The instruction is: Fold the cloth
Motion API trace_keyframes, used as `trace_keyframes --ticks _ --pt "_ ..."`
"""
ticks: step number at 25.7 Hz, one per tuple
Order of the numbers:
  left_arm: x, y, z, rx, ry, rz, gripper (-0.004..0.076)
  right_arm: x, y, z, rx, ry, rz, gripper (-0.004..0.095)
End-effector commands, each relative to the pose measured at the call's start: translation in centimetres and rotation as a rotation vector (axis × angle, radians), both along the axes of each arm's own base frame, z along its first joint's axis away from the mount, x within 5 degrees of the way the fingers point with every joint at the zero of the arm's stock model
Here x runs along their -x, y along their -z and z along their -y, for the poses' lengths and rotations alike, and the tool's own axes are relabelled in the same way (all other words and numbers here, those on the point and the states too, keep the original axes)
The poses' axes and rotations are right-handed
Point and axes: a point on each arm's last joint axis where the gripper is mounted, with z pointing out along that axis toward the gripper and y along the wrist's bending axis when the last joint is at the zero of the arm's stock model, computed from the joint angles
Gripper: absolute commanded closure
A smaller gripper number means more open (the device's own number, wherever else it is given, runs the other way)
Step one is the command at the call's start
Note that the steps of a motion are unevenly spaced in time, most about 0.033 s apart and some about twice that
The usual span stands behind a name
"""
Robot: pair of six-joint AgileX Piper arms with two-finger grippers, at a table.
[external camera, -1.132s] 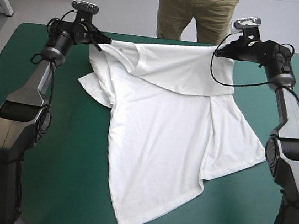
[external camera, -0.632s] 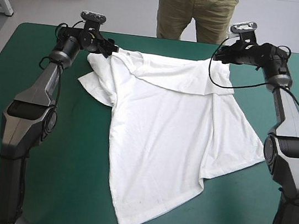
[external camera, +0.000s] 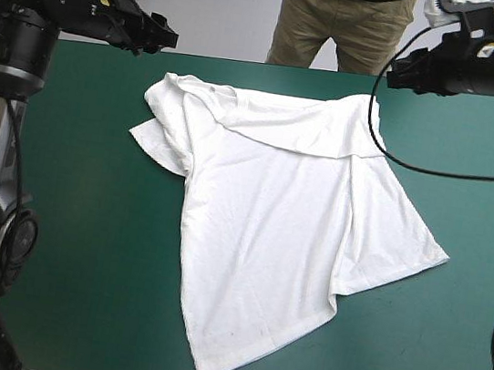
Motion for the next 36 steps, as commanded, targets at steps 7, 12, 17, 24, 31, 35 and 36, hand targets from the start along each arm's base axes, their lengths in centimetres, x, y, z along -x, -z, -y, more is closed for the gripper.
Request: trace_keyframes --ticks 7,12,17,24,31,35,36 --pt "14.5 2.1 7.1 -0.107 0.299 -0.116 0.0265 21.0 -6.3 2.2 -0.005 0.113 0.309 0.0575" --pt "20.6 5.8 7.2 -0.053 0.396 -0.291 0.0265 24.0 -3.7 3.1 0.014 0.196 0.295 0.0574" --pt "24.7 11.5 8.2 -0.089 0.529 -0.426 0.0265 23.1 -2.1 3.0 0.016 0.189 0.227 0.0460" --pt "28.8 16.9 10.9 -0.294 0.852 -0.388 0.0265 22.1 -1.9 2.7 -0.011 0.173 0.212 0.0344" --pt "32.8 19.7 12.4 -0.475 1.058 -0.297 0.0265 21.2 -1.8 2.4 -0.041 0.159 0.207 0.0344" --pt "32.9 21.4 13.5 -0.528 1.056 -0.278 0.0265 20.9 -1.8 2.2 -0.058 0.148 0.198 0.0344" --pt "32.6 21.9 13.7 -0.545 1.040 -0.288 0.0265 20.9 -1.8 2.2 -0.060 0.146 0.198 0.0344"
